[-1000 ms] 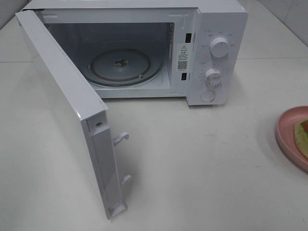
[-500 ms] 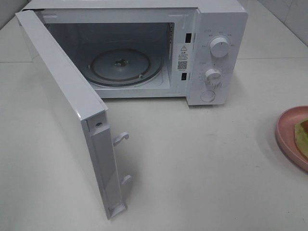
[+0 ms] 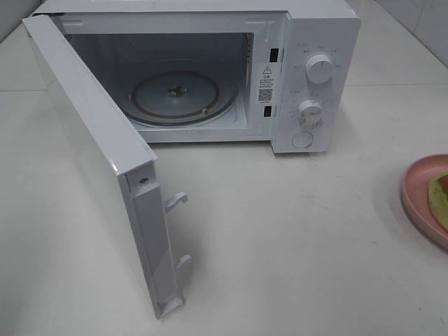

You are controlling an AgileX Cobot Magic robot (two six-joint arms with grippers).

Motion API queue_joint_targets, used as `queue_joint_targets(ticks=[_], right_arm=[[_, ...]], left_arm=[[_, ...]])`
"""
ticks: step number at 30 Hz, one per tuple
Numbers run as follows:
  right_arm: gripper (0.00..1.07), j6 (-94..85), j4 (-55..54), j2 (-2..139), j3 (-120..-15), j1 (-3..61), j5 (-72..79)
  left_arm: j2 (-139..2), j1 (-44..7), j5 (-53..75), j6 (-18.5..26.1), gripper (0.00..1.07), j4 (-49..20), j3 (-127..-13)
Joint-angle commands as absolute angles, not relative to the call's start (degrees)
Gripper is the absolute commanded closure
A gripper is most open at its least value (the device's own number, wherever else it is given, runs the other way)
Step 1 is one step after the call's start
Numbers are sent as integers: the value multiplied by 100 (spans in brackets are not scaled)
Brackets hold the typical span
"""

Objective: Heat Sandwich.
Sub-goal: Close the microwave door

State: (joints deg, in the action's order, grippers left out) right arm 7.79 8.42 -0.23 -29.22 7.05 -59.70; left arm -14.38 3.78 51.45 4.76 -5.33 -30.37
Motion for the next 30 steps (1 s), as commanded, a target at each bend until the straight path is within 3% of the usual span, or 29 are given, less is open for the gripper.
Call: queue_joint_targets(ticks=[1, 2, 3, 5, 6, 7, 9, 24, 30], right_arm=[[31, 739, 871, -178, -2905, 670, -5953], [31, 739, 871, -178, -2905, 670, -5953], [31, 739, 871, -178, -2905, 670, -5953], [31, 739, 871, -178, -2905, 670, -5953], [31, 739, 871, -178, -2905, 670, -5953], [31, 739, 871, -178, -2905, 670, -5953], [31, 739, 871, -178, -2905, 670, -5953], [31, 739, 871, -178, -2905, 670, -5953], [31, 739, 871, -178, -2905, 670, -5953]], left_arm=[[-1960, 378, 4841, 493, 56, -556, -3077], [-2080, 378, 4778, 493, 68, -556, -3065], [-2080, 378, 4778, 493, 68, -556, -3065], [-2286, 378, 4641, 481, 80, -584, -3042], [-2481, 378, 4521, 487, 95, -590, -3014], [-2481, 378, 4521, 487, 95, -590, -3014], [-2659, 378, 4389, 533, 106, -579, -2956], [-3083, 378, 533, 888, 106, -579, -1295], [-3547, 378, -395, 888, 106, -533, -1123]])
